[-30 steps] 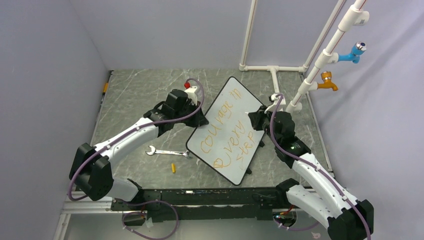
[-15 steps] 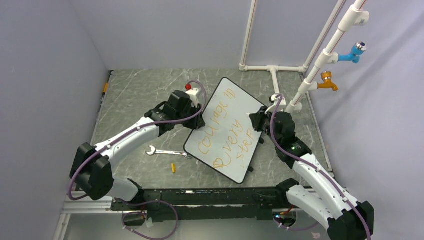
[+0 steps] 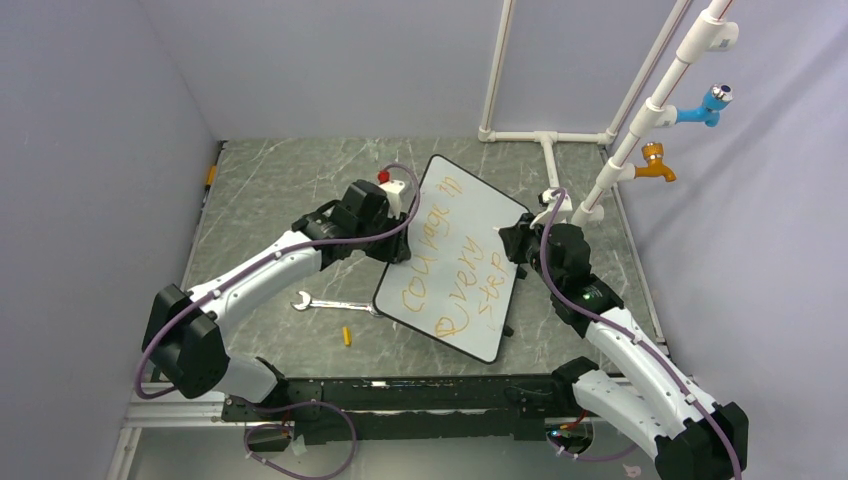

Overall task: Write a sentence on the whiteboard
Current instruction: Move the whiteboard to the center of the board.

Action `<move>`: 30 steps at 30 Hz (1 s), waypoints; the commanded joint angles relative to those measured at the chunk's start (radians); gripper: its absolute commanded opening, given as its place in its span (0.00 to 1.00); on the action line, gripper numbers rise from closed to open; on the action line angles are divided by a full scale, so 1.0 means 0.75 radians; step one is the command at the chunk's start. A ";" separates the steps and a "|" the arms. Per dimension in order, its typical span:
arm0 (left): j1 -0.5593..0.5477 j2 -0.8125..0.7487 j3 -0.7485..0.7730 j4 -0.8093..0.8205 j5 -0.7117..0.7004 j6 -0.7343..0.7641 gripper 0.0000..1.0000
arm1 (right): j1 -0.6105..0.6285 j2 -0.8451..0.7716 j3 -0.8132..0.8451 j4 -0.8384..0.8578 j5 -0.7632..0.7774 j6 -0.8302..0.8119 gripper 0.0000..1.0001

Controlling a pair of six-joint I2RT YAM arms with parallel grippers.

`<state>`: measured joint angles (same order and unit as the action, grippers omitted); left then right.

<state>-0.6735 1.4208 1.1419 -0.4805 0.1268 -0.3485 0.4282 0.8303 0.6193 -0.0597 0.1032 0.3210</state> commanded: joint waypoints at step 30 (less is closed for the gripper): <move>-0.086 -0.177 0.272 -0.441 -0.230 -0.002 0.73 | -0.009 -0.008 0.101 -0.001 -0.009 -0.041 0.00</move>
<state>-0.7345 1.3979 1.3155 -0.7258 0.0608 -0.3237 0.4255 0.8303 0.6388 -0.0746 0.1005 0.3065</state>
